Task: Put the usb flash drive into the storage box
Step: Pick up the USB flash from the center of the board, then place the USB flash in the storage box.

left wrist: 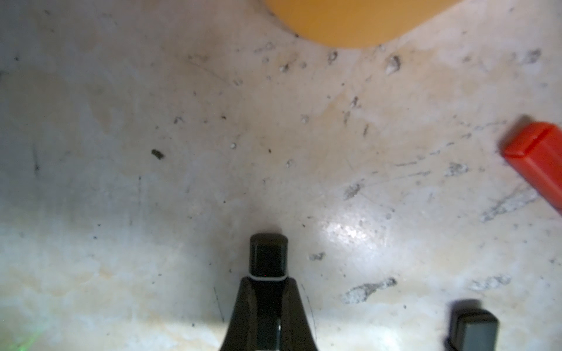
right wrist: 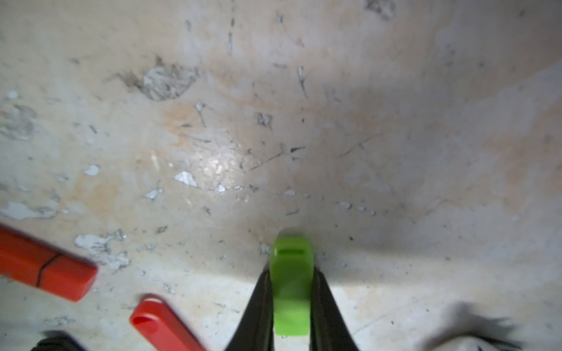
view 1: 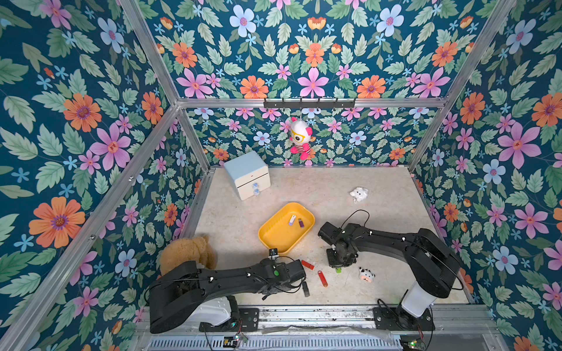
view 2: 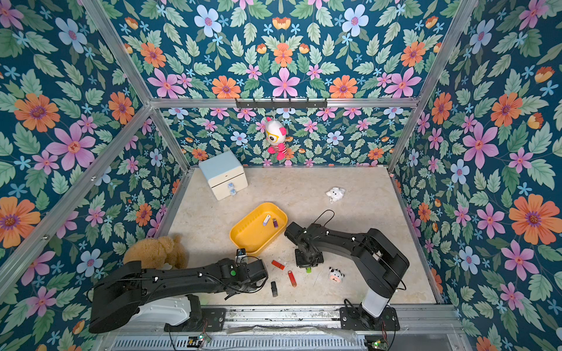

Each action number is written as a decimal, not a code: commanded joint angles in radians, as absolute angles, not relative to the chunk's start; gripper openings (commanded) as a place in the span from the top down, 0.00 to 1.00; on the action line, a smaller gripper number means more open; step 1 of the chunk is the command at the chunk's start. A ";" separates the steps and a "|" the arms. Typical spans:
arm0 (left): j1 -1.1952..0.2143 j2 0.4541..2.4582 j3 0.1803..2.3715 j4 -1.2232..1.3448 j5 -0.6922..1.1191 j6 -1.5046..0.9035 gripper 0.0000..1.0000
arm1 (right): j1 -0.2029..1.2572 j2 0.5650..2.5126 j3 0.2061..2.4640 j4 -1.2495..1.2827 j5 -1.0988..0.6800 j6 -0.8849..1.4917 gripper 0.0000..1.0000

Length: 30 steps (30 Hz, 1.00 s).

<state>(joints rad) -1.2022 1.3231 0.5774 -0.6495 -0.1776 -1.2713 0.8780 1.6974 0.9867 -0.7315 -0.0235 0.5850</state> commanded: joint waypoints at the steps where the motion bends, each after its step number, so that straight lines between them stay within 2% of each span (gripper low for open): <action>1: -1.198 1.337 0.558 -0.588 -0.092 -1.266 1.00 | 0.879 1.679 1.006 -0.765 -0.011 0.595 1.00; 9: -1.197 1.271 0.642 -0.700 -0.154 -1.257 1.00 | 0.880 1.625 1.115 -0.868 0.045 0.572 1.00; 20: -1.181 1.146 0.737 -0.901 -0.218 -1.252 1.00 | 0.873 1.649 1.347 -0.959 0.086 0.516 1.00; 24: -1.156 1.104 0.814 -1.011 -0.272 -1.239 1.00 | 0.874 1.736 1.477 -0.989 0.078 0.481 1.00; 30: -1.034 1.043 0.913 -1.100 -0.290 -1.133 1.00 | 0.873 1.879 1.698 -1.035 0.041 0.422 1.00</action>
